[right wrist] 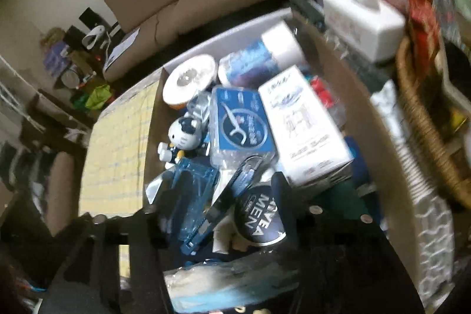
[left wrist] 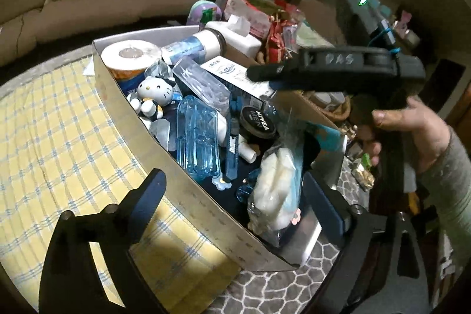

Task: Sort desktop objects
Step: 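Lower the bag and pen into the box and open both tools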

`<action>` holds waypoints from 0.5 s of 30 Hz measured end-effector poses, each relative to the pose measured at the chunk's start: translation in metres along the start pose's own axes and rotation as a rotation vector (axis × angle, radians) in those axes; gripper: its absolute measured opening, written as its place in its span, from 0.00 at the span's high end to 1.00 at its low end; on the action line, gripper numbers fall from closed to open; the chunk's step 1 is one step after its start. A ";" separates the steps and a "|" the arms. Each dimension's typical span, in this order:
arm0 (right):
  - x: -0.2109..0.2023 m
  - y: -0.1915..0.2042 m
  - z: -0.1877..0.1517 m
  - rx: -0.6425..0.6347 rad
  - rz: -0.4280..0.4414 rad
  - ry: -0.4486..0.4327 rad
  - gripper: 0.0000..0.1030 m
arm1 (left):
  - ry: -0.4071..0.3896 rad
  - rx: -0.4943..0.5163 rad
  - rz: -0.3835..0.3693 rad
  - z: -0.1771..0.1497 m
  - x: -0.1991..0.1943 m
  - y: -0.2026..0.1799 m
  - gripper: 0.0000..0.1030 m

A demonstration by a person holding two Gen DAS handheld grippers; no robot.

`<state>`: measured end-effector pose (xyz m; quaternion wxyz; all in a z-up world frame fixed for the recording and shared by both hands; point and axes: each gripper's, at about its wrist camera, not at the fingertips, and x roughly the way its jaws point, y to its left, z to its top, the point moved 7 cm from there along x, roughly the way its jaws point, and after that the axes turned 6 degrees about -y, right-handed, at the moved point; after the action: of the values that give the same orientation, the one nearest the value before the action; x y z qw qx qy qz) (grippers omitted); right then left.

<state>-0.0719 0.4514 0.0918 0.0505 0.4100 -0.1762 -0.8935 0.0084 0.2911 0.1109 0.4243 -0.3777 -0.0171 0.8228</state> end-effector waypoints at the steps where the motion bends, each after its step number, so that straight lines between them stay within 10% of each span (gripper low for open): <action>1: -0.008 0.001 0.001 -0.007 -0.003 -0.019 0.36 | -0.003 0.006 0.010 0.000 -0.002 -0.002 0.02; 15: -0.055 -0.005 -0.053 -0.086 -0.128 -0.018 0.17 | -0.013 0.053 0.150 -0.016 -0.032 -0.025 0.00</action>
<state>0.0042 0.4549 0.0974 0.0093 0.4099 -0.1117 -0.9052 0.0467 0.2796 0.1271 0.3713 -0.3613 0.0302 0.8548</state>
